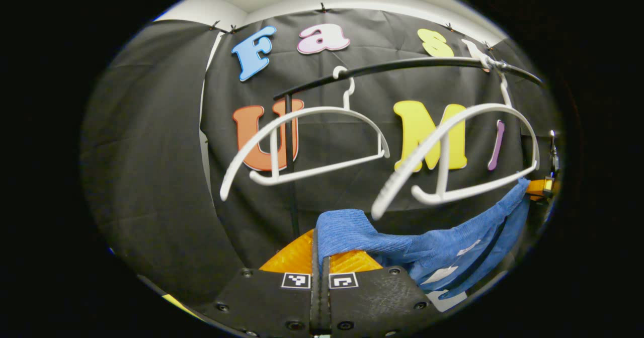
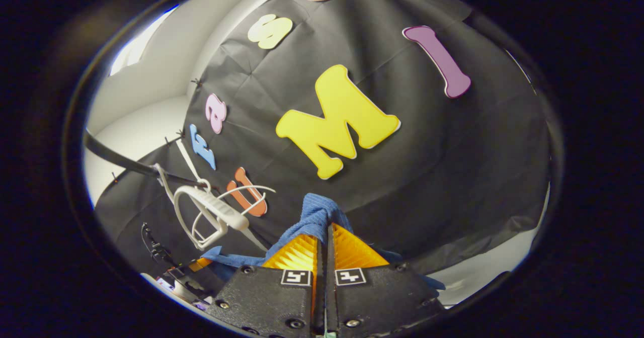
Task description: Grasp the clothes on the hanger with both hands and then place them into the laundry hamper below.
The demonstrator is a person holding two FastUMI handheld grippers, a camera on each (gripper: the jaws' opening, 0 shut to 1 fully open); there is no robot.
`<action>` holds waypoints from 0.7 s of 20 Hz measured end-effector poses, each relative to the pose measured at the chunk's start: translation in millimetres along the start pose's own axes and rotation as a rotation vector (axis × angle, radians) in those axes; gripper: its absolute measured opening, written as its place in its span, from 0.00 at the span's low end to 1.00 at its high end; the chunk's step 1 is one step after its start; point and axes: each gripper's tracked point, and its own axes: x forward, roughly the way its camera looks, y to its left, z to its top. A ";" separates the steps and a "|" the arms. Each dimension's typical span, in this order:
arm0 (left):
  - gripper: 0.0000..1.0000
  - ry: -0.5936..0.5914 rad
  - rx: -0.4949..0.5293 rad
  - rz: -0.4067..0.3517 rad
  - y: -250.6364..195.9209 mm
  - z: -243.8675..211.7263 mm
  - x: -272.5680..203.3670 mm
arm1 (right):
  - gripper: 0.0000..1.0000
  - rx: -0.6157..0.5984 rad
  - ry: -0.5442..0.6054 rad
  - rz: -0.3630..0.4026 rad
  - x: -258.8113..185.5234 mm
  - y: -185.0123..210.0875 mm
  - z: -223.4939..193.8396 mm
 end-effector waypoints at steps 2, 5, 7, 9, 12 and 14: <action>0.00 0.025 -0.008 -0.011 -6.6 -16.9 -5.7 | 0.05 -0.033 0.028 -0.024 -1.5 -3.1 -16.4; 0.00 0.075 -0.005 -0.029 -24.7 -52.1 -23.2 | 0.05 -0.064 0.068 -0.058 -9.4 -8.2 -47.2; 0.00 0.101 0.002 -0.042 -38.1 -67.9 -37.0 | 0.05 -0.090 0.097 -0.080 -13.9 -8.3 -67.7; 0.00 0.133 0.011 -0.053 -47.8 -78.3 -45.3 | 0.05 -0.127 0.129 -0.100 -20.1 -6.7 -87.8; 0.00 0.164 0.034 -0.080 -64.8 -97.2 -64.4 | 0.05 -0.165 0.174 -0.107 -27.5 9.4 -116.4; 0.00 0.177 0.045 -0.121 -82.3 -95.1 -74.7 | 0.05 -0.208 0.198 -0.103 -33.1 27.2 -131.2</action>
